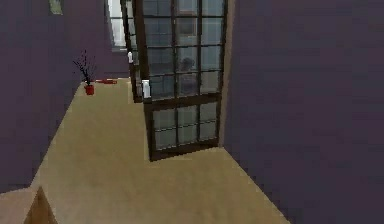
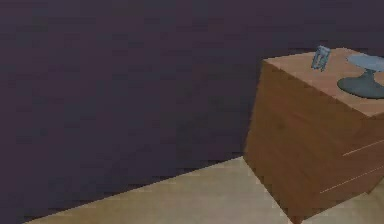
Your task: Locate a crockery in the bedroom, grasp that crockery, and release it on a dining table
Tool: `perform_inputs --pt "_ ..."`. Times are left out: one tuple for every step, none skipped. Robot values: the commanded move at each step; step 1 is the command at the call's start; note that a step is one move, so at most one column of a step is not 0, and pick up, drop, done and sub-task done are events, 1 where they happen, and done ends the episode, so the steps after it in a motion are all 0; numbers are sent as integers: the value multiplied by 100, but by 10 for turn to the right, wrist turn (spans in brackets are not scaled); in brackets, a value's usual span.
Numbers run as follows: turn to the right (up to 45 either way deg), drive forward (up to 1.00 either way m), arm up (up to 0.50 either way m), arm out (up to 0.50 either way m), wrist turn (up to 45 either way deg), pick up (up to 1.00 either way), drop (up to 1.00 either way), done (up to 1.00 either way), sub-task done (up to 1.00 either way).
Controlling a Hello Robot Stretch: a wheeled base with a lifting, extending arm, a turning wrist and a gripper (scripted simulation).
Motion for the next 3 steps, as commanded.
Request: perform_inputs --pt "0 100 0 0 0 0 0 0 0" --pt "180 0 0 0 0 0 0 0 0" --pt "0 15 0 0 0 0 0 0 0"
